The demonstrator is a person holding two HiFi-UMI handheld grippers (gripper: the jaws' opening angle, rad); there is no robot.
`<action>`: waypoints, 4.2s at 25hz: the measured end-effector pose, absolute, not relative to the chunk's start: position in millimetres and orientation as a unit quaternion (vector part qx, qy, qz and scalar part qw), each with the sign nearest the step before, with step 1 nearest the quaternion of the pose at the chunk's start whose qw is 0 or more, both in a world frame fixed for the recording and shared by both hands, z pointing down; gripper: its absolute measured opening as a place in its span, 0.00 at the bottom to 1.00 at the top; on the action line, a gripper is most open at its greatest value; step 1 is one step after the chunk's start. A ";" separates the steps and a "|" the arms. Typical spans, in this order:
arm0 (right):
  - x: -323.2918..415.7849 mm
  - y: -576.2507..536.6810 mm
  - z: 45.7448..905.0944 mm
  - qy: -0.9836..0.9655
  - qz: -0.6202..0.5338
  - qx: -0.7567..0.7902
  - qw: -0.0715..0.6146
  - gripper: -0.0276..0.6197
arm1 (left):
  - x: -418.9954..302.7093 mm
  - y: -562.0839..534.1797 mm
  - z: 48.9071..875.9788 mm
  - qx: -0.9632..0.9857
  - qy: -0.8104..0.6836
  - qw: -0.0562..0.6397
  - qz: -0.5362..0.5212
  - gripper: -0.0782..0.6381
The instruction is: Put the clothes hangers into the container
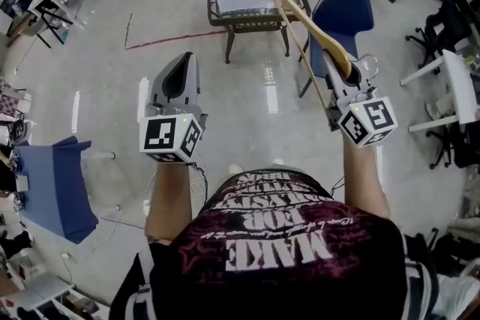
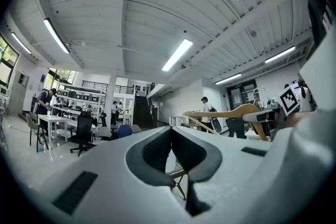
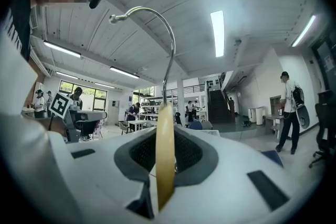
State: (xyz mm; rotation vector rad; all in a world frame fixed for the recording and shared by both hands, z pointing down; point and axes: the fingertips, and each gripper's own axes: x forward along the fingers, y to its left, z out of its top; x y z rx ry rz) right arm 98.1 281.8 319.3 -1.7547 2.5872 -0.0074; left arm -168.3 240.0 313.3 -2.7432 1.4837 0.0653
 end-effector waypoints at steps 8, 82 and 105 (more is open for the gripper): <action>67.8 280.5 311.2 0.809 0.010 -0.587 0.011 0.13 | -205.2 222.4 319.1 -0.890 0.456 0.009 0.019 0.12; 281.6 -7.5 332.3 0.821 -0.016 -0.569 0.032 0.13 | -2.7 -56.2 363.0 -0.880 0.474 -0.022 -0.023 0.12; 237.1 -170.5 321.9 0.817 -0.010 -0.576 0.015 0.13 | -39.1 -224.7 355.3 -0.886 0.462 -0.029 -0.014 0.12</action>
